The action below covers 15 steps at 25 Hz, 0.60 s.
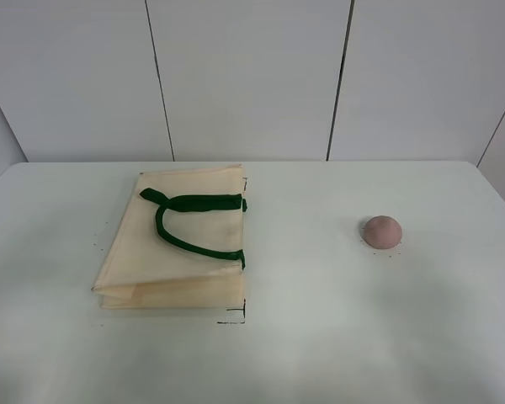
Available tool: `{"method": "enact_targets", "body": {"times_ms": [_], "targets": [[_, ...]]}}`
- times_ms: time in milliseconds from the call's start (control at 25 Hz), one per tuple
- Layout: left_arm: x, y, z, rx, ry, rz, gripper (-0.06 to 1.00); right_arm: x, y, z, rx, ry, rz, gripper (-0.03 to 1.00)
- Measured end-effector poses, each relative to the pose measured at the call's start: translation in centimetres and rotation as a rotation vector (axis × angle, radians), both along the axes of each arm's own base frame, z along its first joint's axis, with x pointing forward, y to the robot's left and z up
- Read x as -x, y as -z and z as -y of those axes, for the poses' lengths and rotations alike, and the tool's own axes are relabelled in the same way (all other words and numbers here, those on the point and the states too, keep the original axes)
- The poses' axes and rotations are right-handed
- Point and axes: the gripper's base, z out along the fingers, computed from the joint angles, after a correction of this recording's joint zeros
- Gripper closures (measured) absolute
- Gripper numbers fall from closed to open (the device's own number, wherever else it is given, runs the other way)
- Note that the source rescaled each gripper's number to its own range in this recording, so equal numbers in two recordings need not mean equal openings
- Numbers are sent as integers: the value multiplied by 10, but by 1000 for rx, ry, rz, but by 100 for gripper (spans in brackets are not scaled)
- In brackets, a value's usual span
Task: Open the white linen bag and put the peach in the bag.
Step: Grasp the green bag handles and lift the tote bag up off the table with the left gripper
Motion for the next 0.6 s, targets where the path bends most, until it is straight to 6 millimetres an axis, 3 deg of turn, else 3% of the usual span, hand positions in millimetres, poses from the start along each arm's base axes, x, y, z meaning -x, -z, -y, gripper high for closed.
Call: {"method": "enact_targets", "body": {"times_ms": [120,280,600], "targets": [[-44,-8,3,-2,1,-120,-1,0,0,0,0,0,0,-3],[-112,-3,7,-9,0,-272,-1,0,0,0,0,0,0,-3],[-250,29,14,-9,-16,-415,-1,0,0,0,0,0,0,-3]]}}
